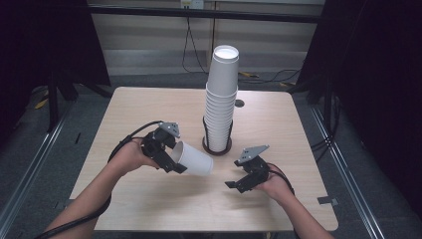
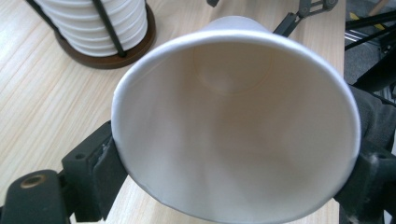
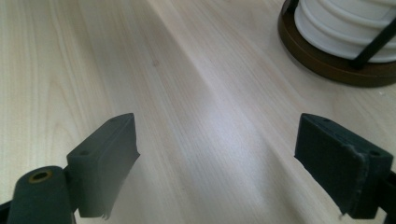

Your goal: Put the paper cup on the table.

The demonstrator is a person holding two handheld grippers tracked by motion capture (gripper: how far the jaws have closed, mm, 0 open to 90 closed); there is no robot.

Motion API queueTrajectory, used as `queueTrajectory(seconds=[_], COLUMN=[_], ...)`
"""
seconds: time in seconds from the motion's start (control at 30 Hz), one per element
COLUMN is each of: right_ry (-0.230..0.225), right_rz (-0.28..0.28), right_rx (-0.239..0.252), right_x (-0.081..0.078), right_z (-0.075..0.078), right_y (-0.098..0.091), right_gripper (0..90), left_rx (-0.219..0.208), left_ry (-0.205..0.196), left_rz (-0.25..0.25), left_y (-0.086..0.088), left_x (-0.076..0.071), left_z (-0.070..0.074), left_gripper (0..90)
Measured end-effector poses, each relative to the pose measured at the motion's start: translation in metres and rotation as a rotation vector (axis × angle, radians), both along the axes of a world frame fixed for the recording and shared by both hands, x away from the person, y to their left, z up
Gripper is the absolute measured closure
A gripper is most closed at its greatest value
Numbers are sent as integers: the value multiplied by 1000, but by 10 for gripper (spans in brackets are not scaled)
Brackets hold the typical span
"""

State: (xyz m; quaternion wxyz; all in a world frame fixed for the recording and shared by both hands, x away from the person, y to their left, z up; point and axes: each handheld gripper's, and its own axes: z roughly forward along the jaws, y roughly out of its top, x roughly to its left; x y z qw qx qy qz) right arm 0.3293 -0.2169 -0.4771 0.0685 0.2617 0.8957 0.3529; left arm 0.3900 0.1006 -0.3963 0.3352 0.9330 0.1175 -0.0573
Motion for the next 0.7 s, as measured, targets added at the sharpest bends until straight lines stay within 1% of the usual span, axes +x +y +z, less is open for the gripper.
queueTrajectory(seconds=[0.07,0.1,0.13,0.17,0.2,0.23,0.27,0.3,0.33,0.37,0.47,0.5,0.53,0.57,0.6,0.63,0.67,0.7], right_ry=[-5,-5,-2,-11,-11,-1,-2,-7,-9,-11,-14,-15,-10,-10,-5,-13,-21,-19], right_rz=[-2,-7,-4,-10,-10,-9,-8,-5,-4,-6,-6,0,-5,-5,-3,-7,-9,-16], right_rx=[-1,-4,-6,-17,-17,-14,-18,-32,-38,-42,-45,-66,-62,-62,-55,-56,-56,-51], right_x=[0,-1,-1,-1,-1,-1,-2,-2,-2,-2,-2,-3,-3,-3,-4,-4,-4,-5], right_z=[-3,-3,-4,-5,-5,-6,-7,-9,-10,-11,-13,-15,-17,-17,-18,-20,-20,-20], right_y=[-1,-2,-2,-2,-2,-1,-1,1,1,2,2,2,2,2,2,2,1,1], right_gripper=[129,129,129,129,129,129,129,129,129,129,129,129,129,129,127,126,125,126], left_rx=[0,2,19,23,23,23,25,37,42,52,64,64,91,91,106,110,105,109], left_ry=[-2,-3,-7,-4,-4,1,4,-3,-2,-2,9,11,7,7,4,1,15,13], left_rz=[3,22,18,25,25,31,32,29,39,36,41,49,48,48,39,39,52,51], left_y=[2,3,4,4,4,5,5,7,7,7,9,9,10,10,10,11,12,13], left_x=[0,-1,0,0,0,-1,-1,0,-1,0,0,-1,-1,-1,0,0,0,1], left_z=[0,-1,-1,-1,-1,-2,-2,-2,-2,-2,-3,-3,-3,-3,-3,-3,-3,-2], left_gripper=[114,113,113,112,111,111,111,109,108,107,105,104,104,104,104,104,105,104])
